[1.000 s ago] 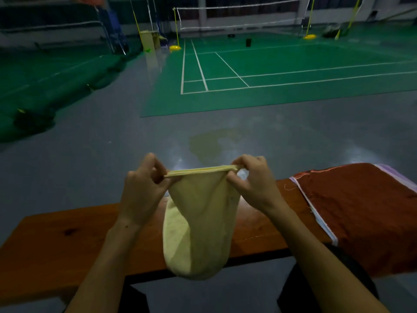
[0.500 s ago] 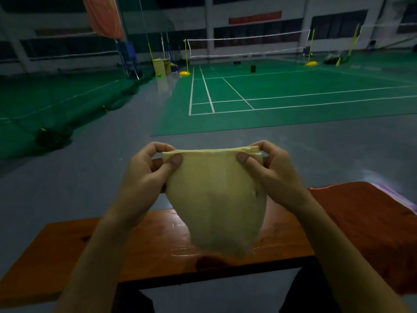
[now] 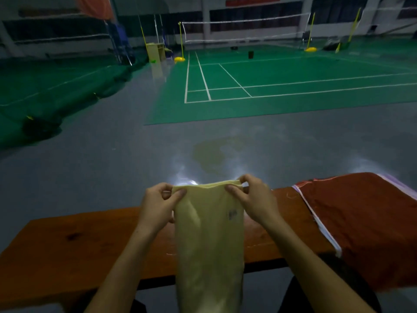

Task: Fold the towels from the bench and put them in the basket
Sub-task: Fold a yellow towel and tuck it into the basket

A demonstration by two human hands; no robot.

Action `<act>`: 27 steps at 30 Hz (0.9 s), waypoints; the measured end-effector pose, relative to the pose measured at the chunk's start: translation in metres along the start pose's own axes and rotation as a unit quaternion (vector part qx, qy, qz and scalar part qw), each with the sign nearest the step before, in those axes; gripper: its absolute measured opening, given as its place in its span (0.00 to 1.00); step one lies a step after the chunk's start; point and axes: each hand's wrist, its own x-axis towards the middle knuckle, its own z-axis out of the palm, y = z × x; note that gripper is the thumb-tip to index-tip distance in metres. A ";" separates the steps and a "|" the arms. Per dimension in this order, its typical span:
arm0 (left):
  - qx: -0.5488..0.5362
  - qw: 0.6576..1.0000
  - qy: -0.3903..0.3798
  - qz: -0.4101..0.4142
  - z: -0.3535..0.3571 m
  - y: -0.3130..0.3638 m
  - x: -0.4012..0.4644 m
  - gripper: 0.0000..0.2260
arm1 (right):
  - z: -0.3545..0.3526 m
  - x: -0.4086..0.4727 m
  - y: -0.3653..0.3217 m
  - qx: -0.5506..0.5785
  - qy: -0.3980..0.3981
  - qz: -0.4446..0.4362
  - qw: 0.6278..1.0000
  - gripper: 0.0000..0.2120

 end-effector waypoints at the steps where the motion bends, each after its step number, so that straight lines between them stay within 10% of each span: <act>1: -0.018 0.999 0.001 -0.033 0.008 -0.018 0.006 0.08 | 0.016 0.004 0.011 0.007 -0.004 0.017 1.000 0.23; 8: -0.068 0.994 0.030 -0.075 0.048 -0.079 0.043 0.06 | 0.082 0.035 0.069 0.184 -0.026 0.092 0.978 0.16; 23: -0.010 0.990 0.131 -0.047 0.062 -0.101 0.084 0.12 | 0.092 0.063 0.067 0.168 0.000 0.069 0.983 0.15; 27: 0.033 0.997 0.056 -0.032 0.046 -0.086 0.057 0.04 | 0.071 0.049 0.070 0.153 -0.015 0.077 0.985 0.13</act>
